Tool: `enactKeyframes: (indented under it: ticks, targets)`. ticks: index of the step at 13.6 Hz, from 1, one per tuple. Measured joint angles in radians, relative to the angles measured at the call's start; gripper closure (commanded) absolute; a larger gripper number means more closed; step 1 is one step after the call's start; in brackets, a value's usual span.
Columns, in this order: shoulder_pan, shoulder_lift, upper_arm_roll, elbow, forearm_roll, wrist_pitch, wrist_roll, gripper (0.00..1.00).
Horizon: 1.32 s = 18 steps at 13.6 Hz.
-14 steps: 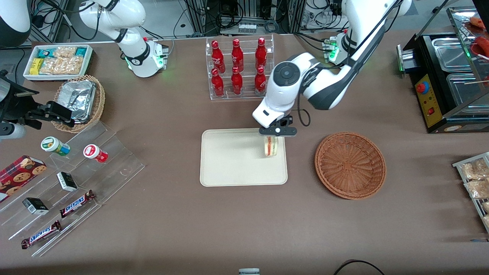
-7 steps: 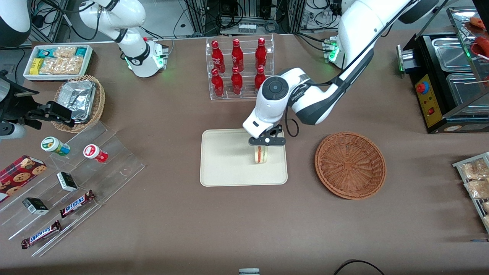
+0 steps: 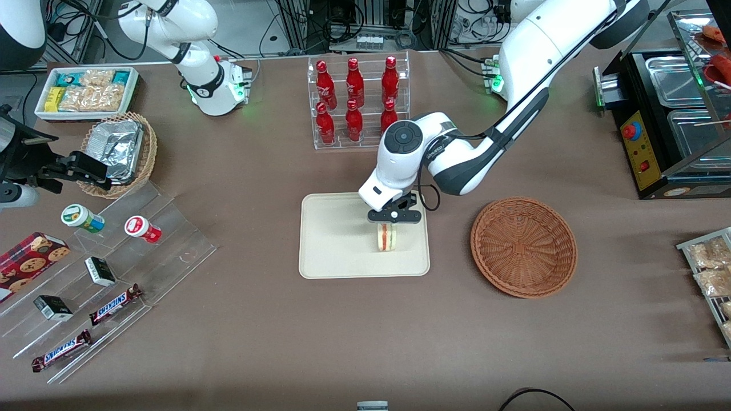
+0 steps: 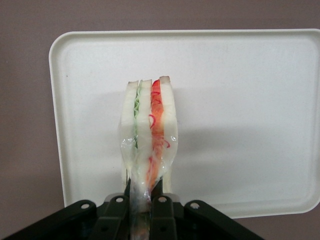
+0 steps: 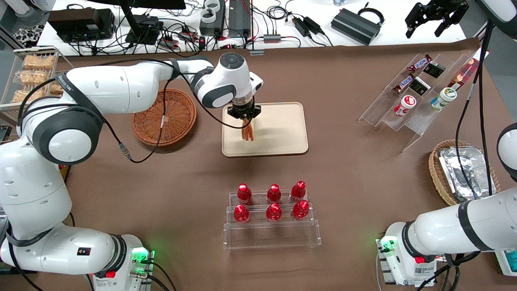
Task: Place sandwich from basket to tray
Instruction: 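Carry the sandwich over the cream tray and lower it, then set the sandwich upright on the tray and open the left gripper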
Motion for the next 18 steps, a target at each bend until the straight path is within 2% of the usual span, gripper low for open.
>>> enactKeyframes:
  ticks: [9,17,18]
  targets:
    - [0.0,0.041,0.005,-0.036,0.121,0.097,-0.053,1.0]
    - [0.001,0.048,0.025,-0.041,0.154,0.107,-0.055,1.0]
    - [0.001,0.049,0.026,-0.041,0.155,0.107,-0.055,0.69]
